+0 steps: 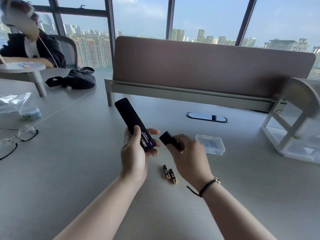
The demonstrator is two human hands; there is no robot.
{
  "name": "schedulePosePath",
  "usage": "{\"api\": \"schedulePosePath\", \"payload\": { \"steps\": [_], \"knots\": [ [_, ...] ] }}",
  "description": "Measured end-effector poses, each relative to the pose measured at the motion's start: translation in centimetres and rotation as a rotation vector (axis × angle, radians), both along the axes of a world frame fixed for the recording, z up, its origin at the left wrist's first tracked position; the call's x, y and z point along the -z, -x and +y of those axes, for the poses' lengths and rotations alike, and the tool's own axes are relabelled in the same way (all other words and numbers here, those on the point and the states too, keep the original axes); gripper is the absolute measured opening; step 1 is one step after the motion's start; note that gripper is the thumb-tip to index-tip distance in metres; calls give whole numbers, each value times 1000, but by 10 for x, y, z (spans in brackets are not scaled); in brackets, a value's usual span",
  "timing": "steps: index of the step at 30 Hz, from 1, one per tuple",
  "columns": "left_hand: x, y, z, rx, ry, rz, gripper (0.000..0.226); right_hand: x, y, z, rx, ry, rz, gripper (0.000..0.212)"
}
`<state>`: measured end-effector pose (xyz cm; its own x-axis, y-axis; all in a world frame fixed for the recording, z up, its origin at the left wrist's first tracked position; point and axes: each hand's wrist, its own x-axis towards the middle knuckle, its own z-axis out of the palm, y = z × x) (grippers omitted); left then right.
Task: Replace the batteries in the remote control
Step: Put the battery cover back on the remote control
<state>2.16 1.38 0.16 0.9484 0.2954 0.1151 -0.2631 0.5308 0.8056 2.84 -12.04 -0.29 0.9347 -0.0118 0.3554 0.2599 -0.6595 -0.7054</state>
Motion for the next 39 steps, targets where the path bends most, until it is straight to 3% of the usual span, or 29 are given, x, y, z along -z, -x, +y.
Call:
{"api": "schedulePosePath", "payload": {
  "steps": [4,8,14,19,24,28,31,37,39],
  "knots": [
    [8,2,-14,92,-110,75,19,-4,17,-45,-141,-637,207,12],
    [15,6,-23,300,-67,97,19,2,33,-64,-273,-949,421,10],
    [17,7,-25,421,-18,100,27,6,35,-63,-310,-956,442,14],
    [15,9,-26,490,44,140,32,7,33,-68,-305,-899,381,45],
    [15,10,-26,503,23,141,33,5,34,-66,-279,-889,311,13],
    [17,8,-27,477,-17,129,27,4,34,-65,-251,-915,308,19],
    [18,8,-28,467,-20,141,23,1,35,-64,-298,-1009,363,10],
    [15,9,-27,497,47,153,22,5,32,-66,-327,-1279,491,35],
    [13,9,-27,519,86,146,22,7,33,-63,-301,-1245,496,22]
  ]
}}
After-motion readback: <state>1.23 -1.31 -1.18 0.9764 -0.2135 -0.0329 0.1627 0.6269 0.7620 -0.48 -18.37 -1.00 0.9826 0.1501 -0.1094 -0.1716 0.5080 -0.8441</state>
